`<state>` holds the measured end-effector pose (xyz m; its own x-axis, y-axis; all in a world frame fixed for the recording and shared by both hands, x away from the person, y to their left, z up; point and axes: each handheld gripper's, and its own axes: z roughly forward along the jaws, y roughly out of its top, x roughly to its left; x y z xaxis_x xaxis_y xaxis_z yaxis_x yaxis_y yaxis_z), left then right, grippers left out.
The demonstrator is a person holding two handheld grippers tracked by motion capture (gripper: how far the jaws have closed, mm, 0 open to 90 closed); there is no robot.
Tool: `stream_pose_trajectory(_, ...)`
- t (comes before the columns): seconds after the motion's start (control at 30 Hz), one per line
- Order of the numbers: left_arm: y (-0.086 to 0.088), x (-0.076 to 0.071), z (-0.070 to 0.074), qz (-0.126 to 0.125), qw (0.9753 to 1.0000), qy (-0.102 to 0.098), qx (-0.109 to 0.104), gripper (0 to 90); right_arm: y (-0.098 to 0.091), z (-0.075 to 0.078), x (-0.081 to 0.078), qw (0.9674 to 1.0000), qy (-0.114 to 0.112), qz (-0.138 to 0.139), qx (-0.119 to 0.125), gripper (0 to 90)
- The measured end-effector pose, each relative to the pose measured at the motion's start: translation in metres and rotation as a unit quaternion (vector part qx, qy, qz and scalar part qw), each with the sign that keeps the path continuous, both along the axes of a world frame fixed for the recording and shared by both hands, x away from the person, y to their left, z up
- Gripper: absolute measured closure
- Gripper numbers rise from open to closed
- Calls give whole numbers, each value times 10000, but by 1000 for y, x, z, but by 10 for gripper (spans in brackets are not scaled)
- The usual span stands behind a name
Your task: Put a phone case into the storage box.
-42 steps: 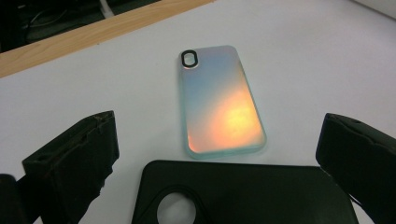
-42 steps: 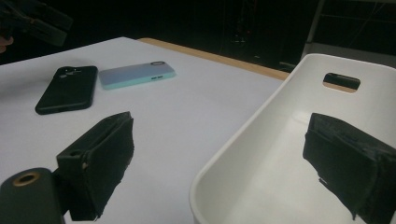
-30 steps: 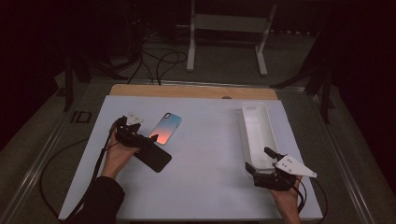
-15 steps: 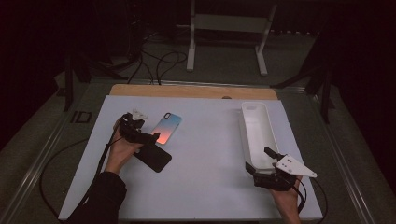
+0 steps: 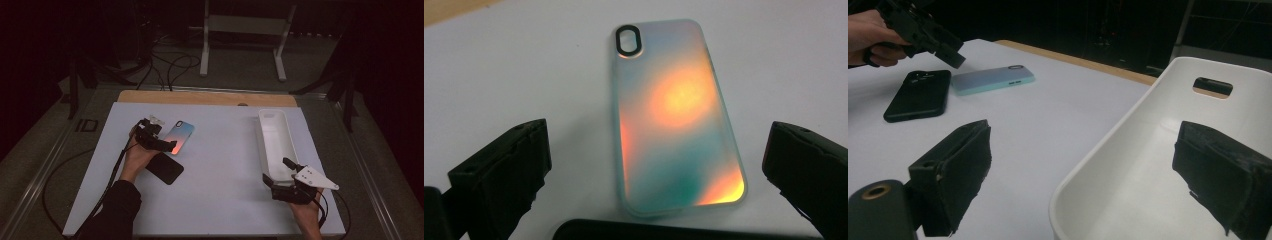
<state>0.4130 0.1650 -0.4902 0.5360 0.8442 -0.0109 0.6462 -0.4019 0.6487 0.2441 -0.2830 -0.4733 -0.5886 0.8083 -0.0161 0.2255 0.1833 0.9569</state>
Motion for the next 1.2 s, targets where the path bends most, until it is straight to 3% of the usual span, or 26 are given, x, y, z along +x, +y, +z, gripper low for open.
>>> stream_pose_trajectory(0.57, -14, 14, -21, 104, 9989, 440, 138, 0, 0, 0, 0, 10000, -4, -23, 5, 88)
stream_pose_trajectory(1.2, -29, 24, -28, 155, 9978, 605, 205, 40, 0, -1, 0, 10000, 0, -15, -18, 88)
